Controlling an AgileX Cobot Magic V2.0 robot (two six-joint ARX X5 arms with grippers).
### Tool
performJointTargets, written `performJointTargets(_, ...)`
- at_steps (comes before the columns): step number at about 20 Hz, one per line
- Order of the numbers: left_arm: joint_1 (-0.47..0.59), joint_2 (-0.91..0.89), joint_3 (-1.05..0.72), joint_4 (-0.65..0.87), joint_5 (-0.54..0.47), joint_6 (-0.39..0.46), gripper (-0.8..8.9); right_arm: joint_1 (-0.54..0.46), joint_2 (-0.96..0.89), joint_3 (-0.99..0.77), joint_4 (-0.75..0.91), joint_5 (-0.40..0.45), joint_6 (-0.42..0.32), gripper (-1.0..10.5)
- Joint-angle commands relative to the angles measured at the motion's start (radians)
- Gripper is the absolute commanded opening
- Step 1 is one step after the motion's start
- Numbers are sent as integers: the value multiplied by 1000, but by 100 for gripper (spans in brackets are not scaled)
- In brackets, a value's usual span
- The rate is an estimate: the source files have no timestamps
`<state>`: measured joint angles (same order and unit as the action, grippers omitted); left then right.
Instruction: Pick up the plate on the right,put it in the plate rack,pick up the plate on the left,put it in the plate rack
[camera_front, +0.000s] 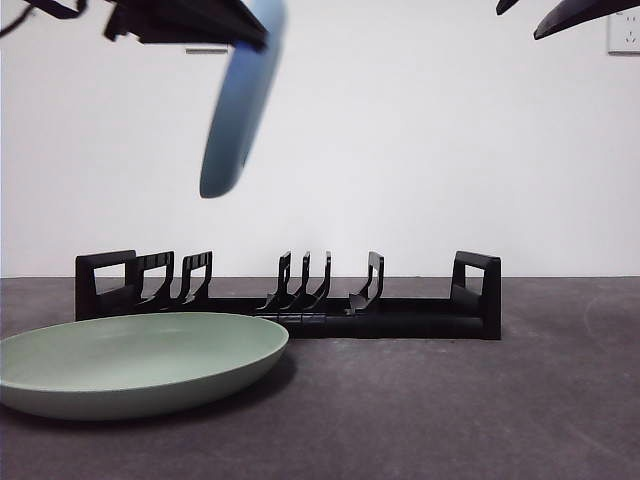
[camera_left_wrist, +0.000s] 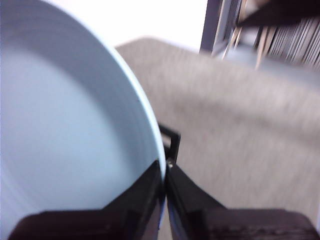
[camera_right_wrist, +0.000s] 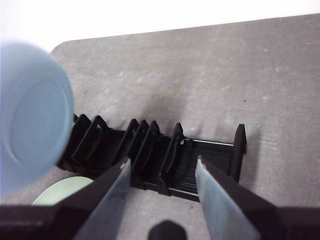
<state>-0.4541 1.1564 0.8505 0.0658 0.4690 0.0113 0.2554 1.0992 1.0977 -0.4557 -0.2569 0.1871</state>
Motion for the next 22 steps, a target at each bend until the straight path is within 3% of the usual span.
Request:
performJointTargets(1, 124, 6, 9, 55, 144, -130, -9, 1, 2, -2, 5, 5, 3, 220)
performJointTargets(3, 230, 19, 9, 77, 225, -173, -9, 1, 2, -2, 5, 5, 3, 220)
performJointTargets(6, 325, 50, 9, 79, 332, -174, -9, 1, 2, -2, 5, 5, 3, 219)
performJointTargets(11, 378, 127, 27, 98, 474, -168, -9, 1, 2, -2, 5, 5, 3, 219)
performJointTargets(18, 391, 259, 88, 96, 475, -159, -9, 1, 2, -2, 5, 5, 3, 219)
performJointTargets(22, 391, 330, 89, 55, 462, -111, -9, 1, 2, -2, 3, 5, 3, 219)
